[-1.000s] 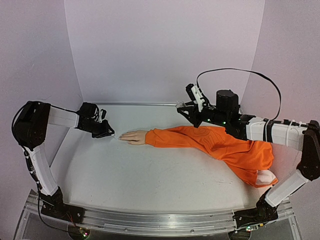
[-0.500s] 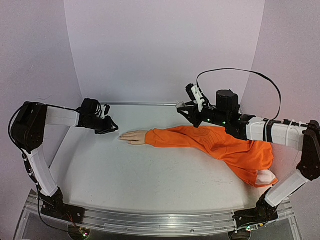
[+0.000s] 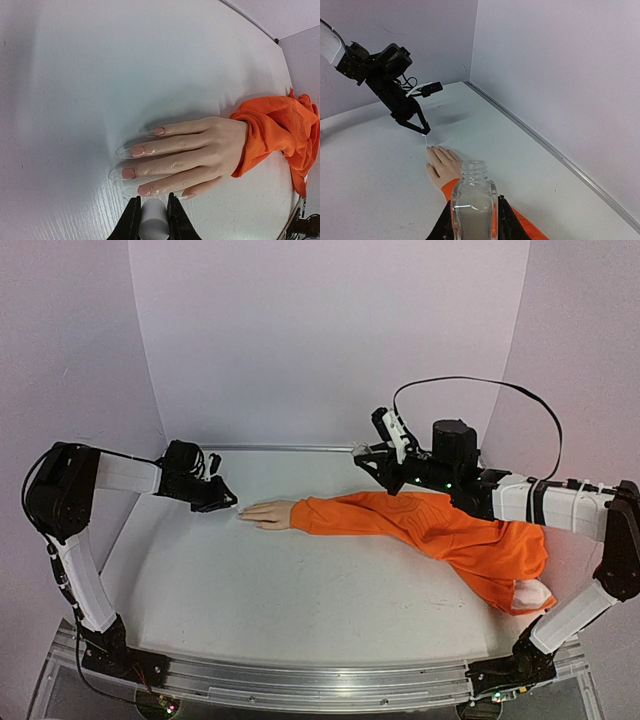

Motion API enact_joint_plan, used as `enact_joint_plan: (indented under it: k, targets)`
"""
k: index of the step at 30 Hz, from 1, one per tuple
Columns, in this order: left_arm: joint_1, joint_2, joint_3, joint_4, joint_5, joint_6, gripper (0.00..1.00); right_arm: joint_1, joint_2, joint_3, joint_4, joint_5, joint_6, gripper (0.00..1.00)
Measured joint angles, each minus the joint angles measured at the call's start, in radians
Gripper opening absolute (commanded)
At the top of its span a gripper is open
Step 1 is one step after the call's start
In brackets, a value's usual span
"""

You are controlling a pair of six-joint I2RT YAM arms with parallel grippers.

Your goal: Paint the nails

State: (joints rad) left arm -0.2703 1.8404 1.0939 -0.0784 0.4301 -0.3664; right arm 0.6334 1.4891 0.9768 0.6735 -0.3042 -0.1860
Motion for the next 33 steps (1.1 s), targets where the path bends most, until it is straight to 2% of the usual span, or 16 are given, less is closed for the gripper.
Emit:
enact_joint_plan:
  k: [33]
  targets:
    - [0.0,0.048,0.02,0.0,-0.015,0.001,0.0,0.0,0.0,0.0,0.0,0.0,0.0,0.0]
